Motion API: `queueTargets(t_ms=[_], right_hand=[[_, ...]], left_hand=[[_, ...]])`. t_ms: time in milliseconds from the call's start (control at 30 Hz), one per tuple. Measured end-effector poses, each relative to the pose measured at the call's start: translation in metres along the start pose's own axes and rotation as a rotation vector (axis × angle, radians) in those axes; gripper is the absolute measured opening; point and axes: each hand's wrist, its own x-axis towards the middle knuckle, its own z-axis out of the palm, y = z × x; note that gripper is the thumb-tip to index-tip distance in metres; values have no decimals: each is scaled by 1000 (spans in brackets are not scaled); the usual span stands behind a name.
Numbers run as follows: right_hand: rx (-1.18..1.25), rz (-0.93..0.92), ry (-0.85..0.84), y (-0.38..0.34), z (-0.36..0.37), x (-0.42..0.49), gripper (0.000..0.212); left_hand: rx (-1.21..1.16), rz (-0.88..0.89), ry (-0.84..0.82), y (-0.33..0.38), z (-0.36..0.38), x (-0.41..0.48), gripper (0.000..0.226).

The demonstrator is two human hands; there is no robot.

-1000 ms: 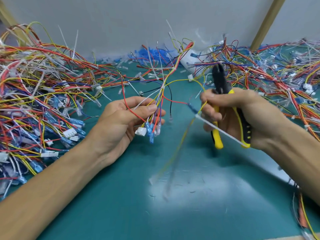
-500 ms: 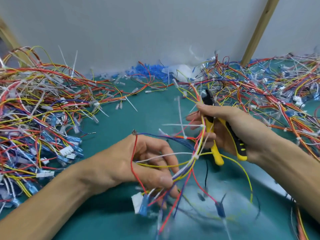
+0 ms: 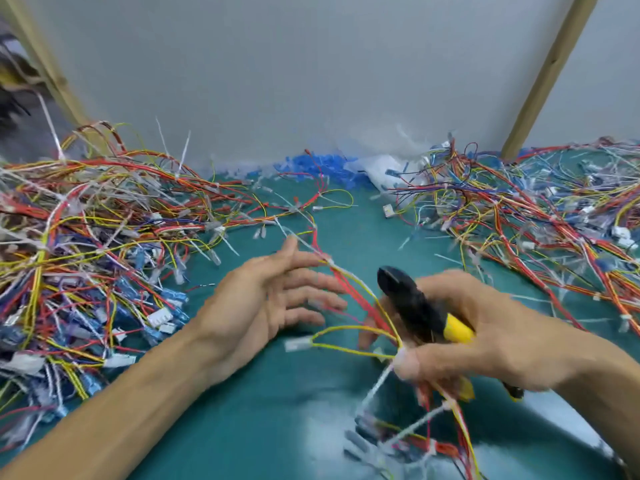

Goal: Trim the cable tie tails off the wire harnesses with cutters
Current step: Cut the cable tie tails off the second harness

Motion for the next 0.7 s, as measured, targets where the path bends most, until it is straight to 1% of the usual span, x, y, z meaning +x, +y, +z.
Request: queueTargets(t_ms=[67, 133, 200, 267, 300, 367, 400, 467, 533, 567, 633, 700], right_hand=[[-57, 57, -148, -5, 4, -1, 19], [-60, 86, -254, -8, 5, 0, 25], [-46, 107, -311, -8, 6, 2, 26], [-3, 121, -299, -6, 4, 2, 15], [33, 124, -270, -5, 3, 1, 12], [90, 97, -164, -1, 1, 2, 17], [108, 72, -76, 1, 0, 3, 22], [148, 23, 157, 7, 0, 8, 28], [186, 23, 378, 12, -2, 14, 30], [185, 36, 454, 14, -3, 16, 29], [162, 69, 523, 15, -4, 18, 29], [129, 99, 511, 16, -3, 20, 32]], left_hand=[[-69, 26, 50, -2, 2, 2, 48], [-80, 63, 99, -5, 0, 4, 41], [-55, 91, 143, -5, -2, 4, 36], [-3, 121, 155, -4, -3, 3, 32], [22, 140, 150, -3, -2, 2, 31], [77, 188, 127, -2, 0, -1, 31], [117, 214, 109, -3, 1, -3, 31], [229, 257, 54, -4, 5, -7, 27], [324, 273, -13, -7, 10, -12, 23], [343, 259, -49, -9, 13, -14, 22], [374, 204, -116, -13, 19, -19, 21], [448, 149, -195, -17, 25, -22, 18]])
